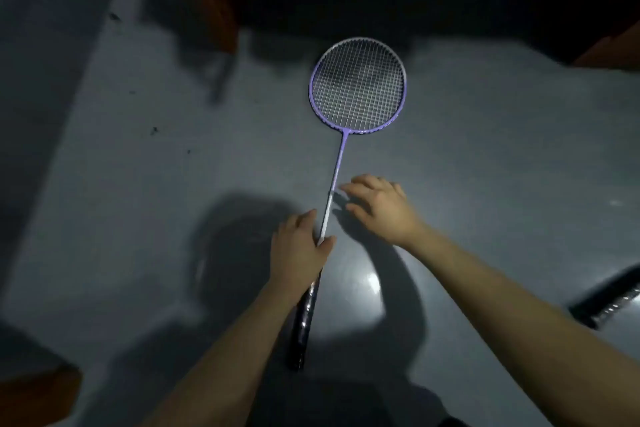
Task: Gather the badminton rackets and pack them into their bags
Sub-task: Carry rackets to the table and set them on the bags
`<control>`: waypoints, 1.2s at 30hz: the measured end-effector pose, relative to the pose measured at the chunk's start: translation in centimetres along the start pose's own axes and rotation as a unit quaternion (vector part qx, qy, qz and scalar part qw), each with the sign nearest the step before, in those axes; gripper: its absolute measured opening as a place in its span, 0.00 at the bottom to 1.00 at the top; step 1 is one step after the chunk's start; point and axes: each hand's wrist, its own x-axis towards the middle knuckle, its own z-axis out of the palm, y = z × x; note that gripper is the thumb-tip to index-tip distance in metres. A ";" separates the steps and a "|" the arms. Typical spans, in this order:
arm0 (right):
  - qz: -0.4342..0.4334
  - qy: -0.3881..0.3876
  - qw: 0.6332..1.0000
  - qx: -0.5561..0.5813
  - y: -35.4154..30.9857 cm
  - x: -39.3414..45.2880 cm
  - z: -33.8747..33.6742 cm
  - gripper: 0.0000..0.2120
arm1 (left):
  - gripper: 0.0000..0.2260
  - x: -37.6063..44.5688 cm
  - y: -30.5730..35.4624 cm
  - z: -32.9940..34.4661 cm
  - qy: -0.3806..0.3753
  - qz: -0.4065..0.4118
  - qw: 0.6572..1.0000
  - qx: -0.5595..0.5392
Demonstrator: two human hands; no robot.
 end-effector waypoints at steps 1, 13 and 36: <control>-0.012 0.016 1.000 -0.009 0.5 0.7 0.9 0.19 | 0.25 0.3 -0.4 1.0 0.006 0.003 1.000 0.022; -0.045 0.105 0.993 -0.025 2.9 0.4 3.6 0.24 | 0.18 -1.4 -0.2 4.7 0.081 0.075 0.991 -0.081; 0.522 0.271 0.807 0.049 26.2 -23.7 0.7 0.34 | 0.19 -4.3 23.6 18.4 0.021 0.265 0.958 -0.104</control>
